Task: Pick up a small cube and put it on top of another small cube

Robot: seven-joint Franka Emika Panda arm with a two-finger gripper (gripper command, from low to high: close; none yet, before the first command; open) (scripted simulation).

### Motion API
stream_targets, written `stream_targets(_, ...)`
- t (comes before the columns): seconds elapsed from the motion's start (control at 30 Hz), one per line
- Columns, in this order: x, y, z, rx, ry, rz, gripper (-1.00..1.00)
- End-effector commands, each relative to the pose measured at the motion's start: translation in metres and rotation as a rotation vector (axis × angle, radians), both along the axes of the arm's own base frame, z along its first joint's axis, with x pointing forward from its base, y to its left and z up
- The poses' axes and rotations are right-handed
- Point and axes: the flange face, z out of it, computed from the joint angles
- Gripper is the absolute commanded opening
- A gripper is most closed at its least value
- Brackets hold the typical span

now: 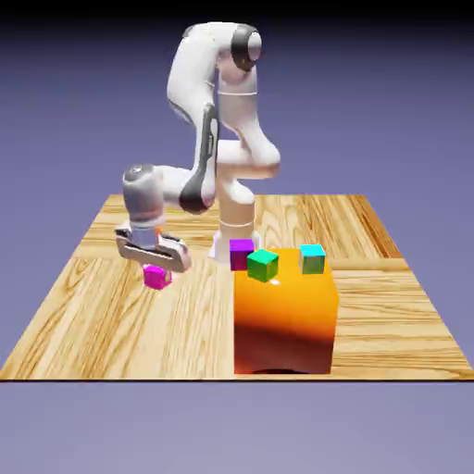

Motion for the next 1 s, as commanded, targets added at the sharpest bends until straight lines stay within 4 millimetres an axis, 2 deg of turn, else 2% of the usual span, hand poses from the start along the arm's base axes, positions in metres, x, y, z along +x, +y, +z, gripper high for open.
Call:
stream_targets(0.0,0.016,0.016,0.015,0.001,-0.008,0.068,-1.0)
stream_targets(0.1,0.058,0.077,0.064,0.01,-0.035,0.291,-1.0)
stream_targets(0.17,0.077,0.125,0.099,0.016,-0.052,0.442,-1.0)
stream_targets(0.23,0.085,0.182,0.13,0.012,-0.055,0.65,-1.0)
stream_targets(0.3,0.084,0.24,0.162,0.004,-0.056,0.861,-1.0)
stream_targets(0.53,0.042,0.357,0.19,-0.075,0.026,1.489,-1.0)
stream_targets(0.57,0.039,0.357,0.18,-0.088,0.049,1.543,-1.0)
stream_targets(0.6,0.039,0.357,0.18,-0.088,0.049,1.543,-1.0)
stream_targets(0.73,0.037,0.351,0.115,-0.088,0.049,1.543,-1.0)
stream_targets(0.77,0.037,0.351,0.111,-0.088,0.049,1.543,-1.0)
stream_targets(0.8,0.037,0.351,0.111,-0.088,0.049,1.543,1.0)
stream_targets(0.83,0.037,0.351,0.111,-0.088,0.049,1.543,1.0)
stream_targets(0.97,0.039,0.357,0.177,-0.088,0.049,1.543,1.0)
